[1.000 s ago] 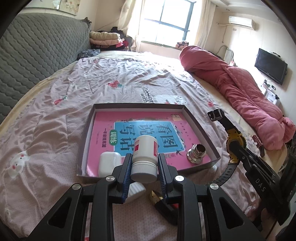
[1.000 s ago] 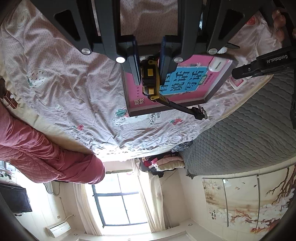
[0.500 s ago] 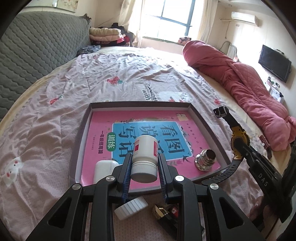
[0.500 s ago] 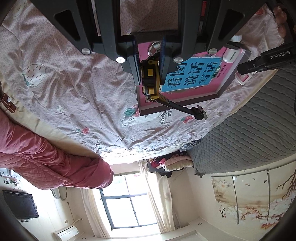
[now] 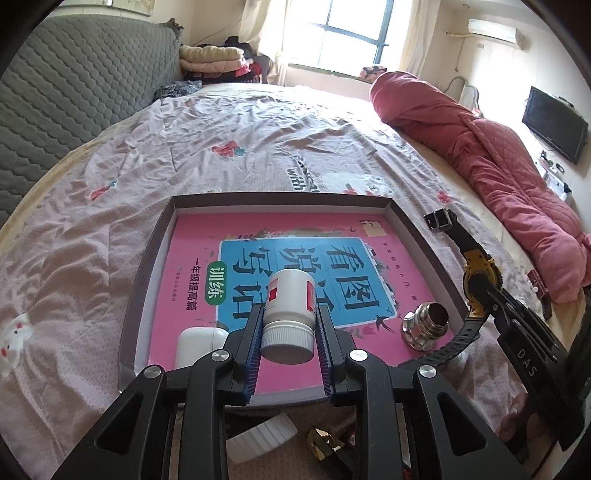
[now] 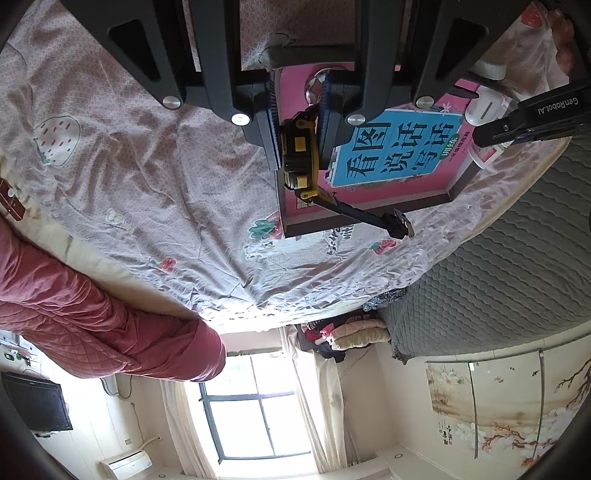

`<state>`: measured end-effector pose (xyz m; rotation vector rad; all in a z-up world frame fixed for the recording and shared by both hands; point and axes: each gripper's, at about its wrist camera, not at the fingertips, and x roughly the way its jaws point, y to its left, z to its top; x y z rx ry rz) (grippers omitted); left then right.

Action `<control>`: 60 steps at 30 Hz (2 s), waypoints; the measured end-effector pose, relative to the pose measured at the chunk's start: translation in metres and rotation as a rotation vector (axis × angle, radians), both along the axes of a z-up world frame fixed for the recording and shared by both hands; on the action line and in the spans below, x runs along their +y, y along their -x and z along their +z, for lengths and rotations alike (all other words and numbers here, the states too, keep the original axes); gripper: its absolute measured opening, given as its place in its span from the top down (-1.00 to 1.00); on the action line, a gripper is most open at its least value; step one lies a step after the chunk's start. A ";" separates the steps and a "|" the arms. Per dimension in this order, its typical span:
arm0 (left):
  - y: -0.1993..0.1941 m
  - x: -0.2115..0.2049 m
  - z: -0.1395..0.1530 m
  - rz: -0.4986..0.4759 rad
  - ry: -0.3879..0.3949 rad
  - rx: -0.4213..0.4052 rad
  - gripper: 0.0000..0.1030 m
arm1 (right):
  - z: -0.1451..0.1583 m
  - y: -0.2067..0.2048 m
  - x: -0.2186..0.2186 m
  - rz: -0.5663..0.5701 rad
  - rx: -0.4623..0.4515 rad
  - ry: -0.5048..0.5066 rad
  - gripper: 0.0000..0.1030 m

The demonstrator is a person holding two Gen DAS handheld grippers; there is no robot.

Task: Organize rigid objects

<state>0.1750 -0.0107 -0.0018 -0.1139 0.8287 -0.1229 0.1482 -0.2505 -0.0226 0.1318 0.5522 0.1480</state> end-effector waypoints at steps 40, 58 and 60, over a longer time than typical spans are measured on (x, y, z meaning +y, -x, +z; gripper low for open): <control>-0.014 -0.009 -0.038 -0.014 -0.008 0.094 0.47 | -0.023 -0.003 0.047 0.057 0.045 0.371 0.65; -0.017 -0.010 -0.048 0.002 -0.007 0.114 0.47 | -0.020 -0.003 0.036 0.061 0.049 0.277 0.65; -0.016 -0.008 -0.048 0.008 -0.009 0.115 0.47 | -0.020 -0.003 0.035 0.061 0.050 0.271 0.65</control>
